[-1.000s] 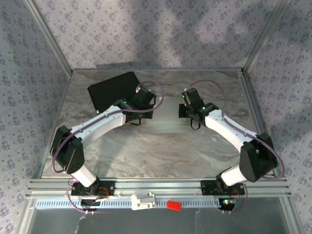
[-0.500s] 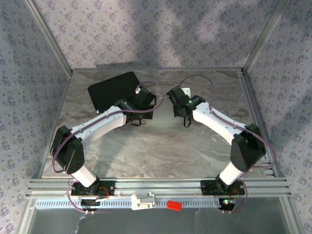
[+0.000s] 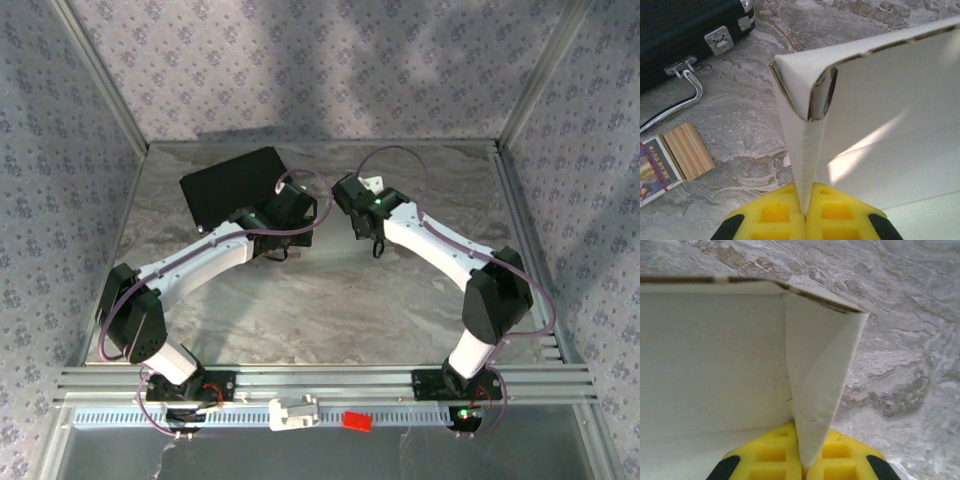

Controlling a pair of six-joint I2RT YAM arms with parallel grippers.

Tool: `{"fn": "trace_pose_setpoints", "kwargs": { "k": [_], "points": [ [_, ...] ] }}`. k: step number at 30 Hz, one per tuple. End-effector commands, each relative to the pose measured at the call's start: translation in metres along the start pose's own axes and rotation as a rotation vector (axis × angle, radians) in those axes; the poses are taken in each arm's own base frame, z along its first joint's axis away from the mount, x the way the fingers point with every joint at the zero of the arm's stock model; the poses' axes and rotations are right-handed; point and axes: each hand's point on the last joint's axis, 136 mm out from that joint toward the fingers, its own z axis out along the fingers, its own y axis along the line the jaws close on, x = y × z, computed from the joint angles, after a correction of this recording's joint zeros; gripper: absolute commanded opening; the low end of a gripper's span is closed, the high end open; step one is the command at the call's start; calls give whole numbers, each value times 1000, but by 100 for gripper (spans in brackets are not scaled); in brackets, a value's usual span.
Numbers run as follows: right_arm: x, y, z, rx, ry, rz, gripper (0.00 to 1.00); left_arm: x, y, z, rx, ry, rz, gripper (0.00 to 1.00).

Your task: Fold the paper box

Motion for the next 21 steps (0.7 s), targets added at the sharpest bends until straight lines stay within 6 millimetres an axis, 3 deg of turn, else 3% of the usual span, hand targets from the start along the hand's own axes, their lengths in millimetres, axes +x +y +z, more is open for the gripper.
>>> {"fn": "trace_pose_setpoints", "kwargs": {
  "k": [1, 7, 12, 13, 17, 21],
  "points": [
    [24, -13, -2, 143, 91, -109, 0, -38, -23, -26, 101, -150, -29, 0],
    [19, 3, -9, 124, 83, -110, 0, -40, -23, -29, 101, -156, -27, 0],
    [14, 20, -14, -114, 27, -17, 0, -41, -22, -31, 98, -159, -26, 0],
    [5, 24, -21, -201, -15, 19, 0, -42, -22, -32, 99, -162, -27, 0],
    [-9, 21, -32, -424, -97, 127, 0, -42, -23, -35, 113, -179, -26, 0],
    [-10, 10, -27, -481, -58, 182, 2, -42, -26, -34, 131, -179, -22, 0]
  ]
}}
